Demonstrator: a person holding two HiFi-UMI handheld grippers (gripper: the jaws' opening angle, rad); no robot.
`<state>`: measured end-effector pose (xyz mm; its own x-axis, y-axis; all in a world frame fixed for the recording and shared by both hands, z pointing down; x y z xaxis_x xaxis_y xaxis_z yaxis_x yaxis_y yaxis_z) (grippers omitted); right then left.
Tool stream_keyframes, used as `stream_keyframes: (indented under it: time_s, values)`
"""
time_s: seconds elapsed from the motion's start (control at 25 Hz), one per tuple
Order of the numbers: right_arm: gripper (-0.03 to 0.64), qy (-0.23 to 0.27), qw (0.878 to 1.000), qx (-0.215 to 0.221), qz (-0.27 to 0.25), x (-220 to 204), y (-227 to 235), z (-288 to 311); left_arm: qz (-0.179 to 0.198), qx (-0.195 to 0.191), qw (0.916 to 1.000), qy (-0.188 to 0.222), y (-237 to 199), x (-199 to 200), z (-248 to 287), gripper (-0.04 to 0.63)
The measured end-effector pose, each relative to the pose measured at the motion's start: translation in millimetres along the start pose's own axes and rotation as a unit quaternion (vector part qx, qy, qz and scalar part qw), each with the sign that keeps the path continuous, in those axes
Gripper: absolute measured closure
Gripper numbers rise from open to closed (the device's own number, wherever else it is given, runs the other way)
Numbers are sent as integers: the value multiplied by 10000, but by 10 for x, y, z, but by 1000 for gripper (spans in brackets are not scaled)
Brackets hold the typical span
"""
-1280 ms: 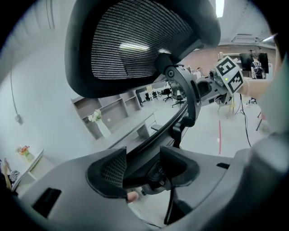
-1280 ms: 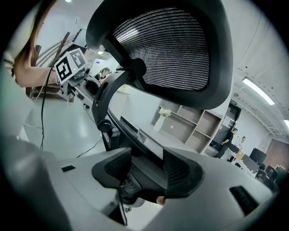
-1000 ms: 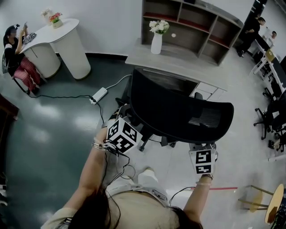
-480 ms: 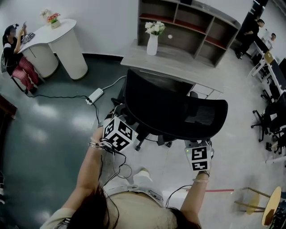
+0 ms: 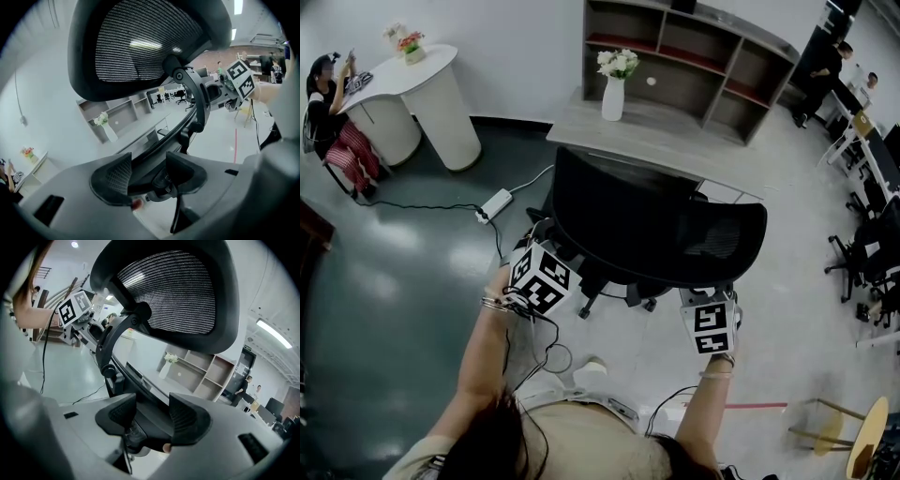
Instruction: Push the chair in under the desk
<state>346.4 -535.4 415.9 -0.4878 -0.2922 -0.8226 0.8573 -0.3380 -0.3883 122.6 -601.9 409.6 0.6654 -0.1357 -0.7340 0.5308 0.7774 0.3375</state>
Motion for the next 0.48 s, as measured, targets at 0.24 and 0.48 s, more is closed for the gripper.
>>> stream_keyframes:
  time_s: [0.24, 0.48]
  values:
    - [400, 59, 10000, 25, -18, -62, 159, 99, -29, 61, 10000, -53, 3, 94, 156, 371]
    - [400, 101, 9999, 41, -38, -66, 248, 168, -52, 123, 9999, -93, -27, 150, 234, 371]
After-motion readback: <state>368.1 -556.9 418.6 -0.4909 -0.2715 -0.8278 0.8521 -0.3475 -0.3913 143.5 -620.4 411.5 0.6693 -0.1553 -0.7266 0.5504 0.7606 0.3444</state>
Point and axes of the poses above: the fingertips, and each gripper's own axes: z forward along the fingers, y to its right, x out of its top, the point moved 2 cm from there along -z, backward along the fingers
